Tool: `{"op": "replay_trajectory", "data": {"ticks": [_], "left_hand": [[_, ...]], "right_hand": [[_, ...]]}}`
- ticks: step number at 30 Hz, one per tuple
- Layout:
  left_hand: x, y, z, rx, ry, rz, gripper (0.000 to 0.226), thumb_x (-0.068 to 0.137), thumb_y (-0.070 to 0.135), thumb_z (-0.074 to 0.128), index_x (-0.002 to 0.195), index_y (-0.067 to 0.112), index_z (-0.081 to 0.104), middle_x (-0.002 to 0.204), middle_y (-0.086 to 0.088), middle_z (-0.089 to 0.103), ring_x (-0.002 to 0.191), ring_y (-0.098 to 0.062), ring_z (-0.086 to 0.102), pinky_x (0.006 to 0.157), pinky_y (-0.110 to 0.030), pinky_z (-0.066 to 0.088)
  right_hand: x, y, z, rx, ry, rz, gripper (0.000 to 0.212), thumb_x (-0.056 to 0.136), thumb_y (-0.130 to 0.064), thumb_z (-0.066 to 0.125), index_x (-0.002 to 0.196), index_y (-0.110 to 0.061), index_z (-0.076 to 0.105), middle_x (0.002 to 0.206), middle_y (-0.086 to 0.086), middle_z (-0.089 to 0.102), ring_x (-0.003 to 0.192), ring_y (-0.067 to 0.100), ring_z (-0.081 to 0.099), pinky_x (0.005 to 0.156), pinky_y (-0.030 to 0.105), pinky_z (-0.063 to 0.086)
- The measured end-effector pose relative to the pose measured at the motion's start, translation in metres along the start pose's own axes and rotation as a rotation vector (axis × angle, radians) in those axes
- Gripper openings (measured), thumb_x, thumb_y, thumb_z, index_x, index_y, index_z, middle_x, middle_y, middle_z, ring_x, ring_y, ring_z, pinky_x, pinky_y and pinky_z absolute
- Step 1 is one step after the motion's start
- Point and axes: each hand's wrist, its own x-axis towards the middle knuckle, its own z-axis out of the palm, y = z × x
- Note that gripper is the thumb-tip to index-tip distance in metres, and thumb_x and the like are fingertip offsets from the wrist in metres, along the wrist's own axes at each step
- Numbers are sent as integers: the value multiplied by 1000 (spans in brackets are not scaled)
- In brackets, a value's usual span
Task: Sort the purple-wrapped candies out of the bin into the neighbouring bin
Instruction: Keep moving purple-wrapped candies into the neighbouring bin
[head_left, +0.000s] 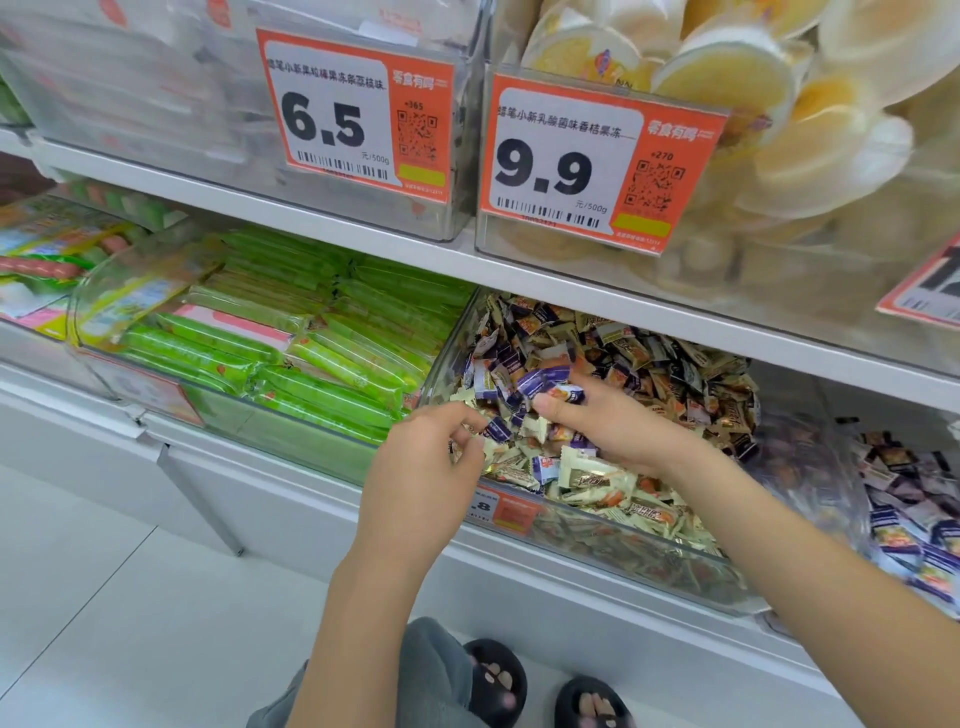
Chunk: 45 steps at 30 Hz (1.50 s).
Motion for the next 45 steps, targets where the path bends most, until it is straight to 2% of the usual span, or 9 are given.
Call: {"op": "replay_trajectory", "data": {"ticks": [6, 11, 16, 21, 24, 31, 34, 40, 45], "left_hand": [[13, 28, 30, -84, -57, 63, 47, 82, 33, 70, 126, 20, 58, 112, 2, 65, 86, -11, 62, 79, -30, 51], [21, 44, 50, -98, -54, 44, 37, 82, 35, 70, 114, 17, 66, 98, -2, 70, 85, -19, 64, 75, -38, 54], [21, 37, 48, -192, -11, -22, 33, 86, 33, 63, 64, 8, 59, 60, -2, 62, 60, -19, 58, 60, -35, 48], [20, 32, 48, -139, -50, -56, 34, 86, 28, 63, 61, 17, 42, 55, -9, 51, 50, -14, 41, 53, -30, 32], [18, 32, 52, -49, -78, -23, 7, 87, 25, 62, 89, 18, 64, 65, -5, 62, 69, -26, 62, 68, -38, 49], [5, 27, 50, 8, -79, 22, 32, 84, 18, 68, 115, 14, 65, 82, 1, 64, 79, -18, 62, 78, -39, 54], [0, 23, 45, 22, -22, 36, 27, 82, 14, 70, 109, 14, 67, 75, 7, 62, 70, -5, 57, 72, -28, 49], [-6, 17, 35, 60, 56, 38, 23, 80, 13, 70, 103, 16, 68, 66, 12, 58, 65, -5, 56, 64, -26, 45], [-3, 15, 28, 123, 121, 27, 20, 81, 19, 67, 101, 20, 64, 71, 10, 59, 66, -14, 57, 59, -32, 50]], "right_hand": [[-18, -6, -3, 660, -77, 25, 46, 77, -29, 65, 120, -14, 57, 109, 5, 71, 91, 16, 68, 71, 27, 57], [-30, -7, -7, 910, -50, 67, 31, 79, -23, 65, 105, -6, 59, 81, 9, 66, 53, 13, 58, 44, 20, 46], [-33, 2, -12, 954, 174, 139, 45, 87, -19, 65, 124, -22, 39, 105, 8, 59, 50, 11, 47, 38, 18, 38], [-53, 7, -34, 1082, 297, 166, 61, 85, -15, 68, 133, -31, 34, 125, 11, 49, 65, 17, 40, 39, 19, 37], [-82, 14, -50, 859, 356, 120, 55, 90, -23, 64, 138, -12, 38, 114, 6, 54, 55, 11, 46, 43, 21, 40], [-160, 67, -104, 95, 945, 130, 51, 94, -40, 55, 134, -12, 40, 123, 8, 54, 84, 12, 59, 61, 29, 49], [-181, 95, -118, -13, 741, 210, 54, 94, -44, 52, 140, -21, 37, 141, 0, 45, 121, 20, 49, 94, 37, 42], [-189, 85, -110, -14, 776, -39, 19, 97, -28, 50, 115, -34, 56, 113, -20, 59, 104, -5, 56, 81, 12, 41], [-148, 38, -61, -147, 612, -324, 25, 91, -11, 58, 97, -35, 63, 100, -22, 64, 91, -8, 59, 77, 6, 46]]}}
